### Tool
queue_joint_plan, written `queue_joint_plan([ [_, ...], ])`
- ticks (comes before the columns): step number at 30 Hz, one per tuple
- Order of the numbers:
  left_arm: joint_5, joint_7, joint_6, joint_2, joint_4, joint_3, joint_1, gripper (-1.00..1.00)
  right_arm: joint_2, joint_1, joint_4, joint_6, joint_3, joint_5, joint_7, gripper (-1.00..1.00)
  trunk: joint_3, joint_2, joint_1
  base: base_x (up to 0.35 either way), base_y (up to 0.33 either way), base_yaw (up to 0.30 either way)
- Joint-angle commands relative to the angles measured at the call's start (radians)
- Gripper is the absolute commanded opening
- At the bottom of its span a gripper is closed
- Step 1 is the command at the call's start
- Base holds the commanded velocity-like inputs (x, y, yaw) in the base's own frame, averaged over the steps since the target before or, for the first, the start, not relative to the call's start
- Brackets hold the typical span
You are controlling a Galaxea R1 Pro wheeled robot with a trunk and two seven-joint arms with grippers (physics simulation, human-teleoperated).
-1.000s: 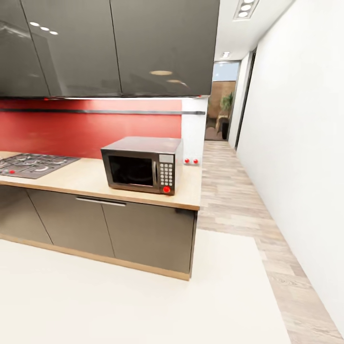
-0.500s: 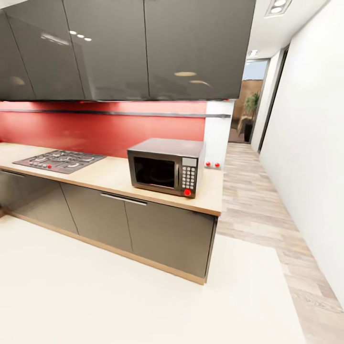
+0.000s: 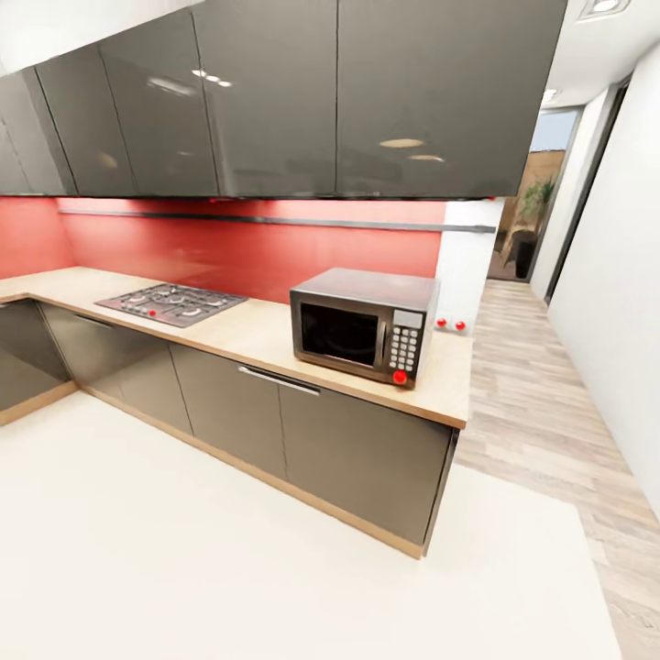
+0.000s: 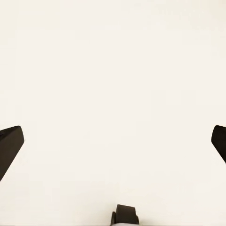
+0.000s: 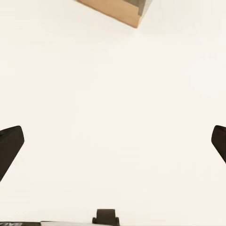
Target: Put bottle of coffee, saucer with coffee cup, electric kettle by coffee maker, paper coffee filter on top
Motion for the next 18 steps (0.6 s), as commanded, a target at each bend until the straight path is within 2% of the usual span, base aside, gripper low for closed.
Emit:
queue_joint_plan([
  [1,0.005,0.000,-0.003,0.001,0.001,-0.001,-0.001,1.00,0.000,0.000,0.000,-0.003,0.000,0.001,0.000,1.00,0.002,0.007,-0.004,0.000,0.000,0.281],
  [18,0.006,0.000,-0.003,0.002,0.001,0.000,-0.001,1.00,0.000,0.000,0.000,-0.003,0.000,0.002,0.000,1.00,0.055,0.126,-0.069,0.000,0.000,0.281],
])
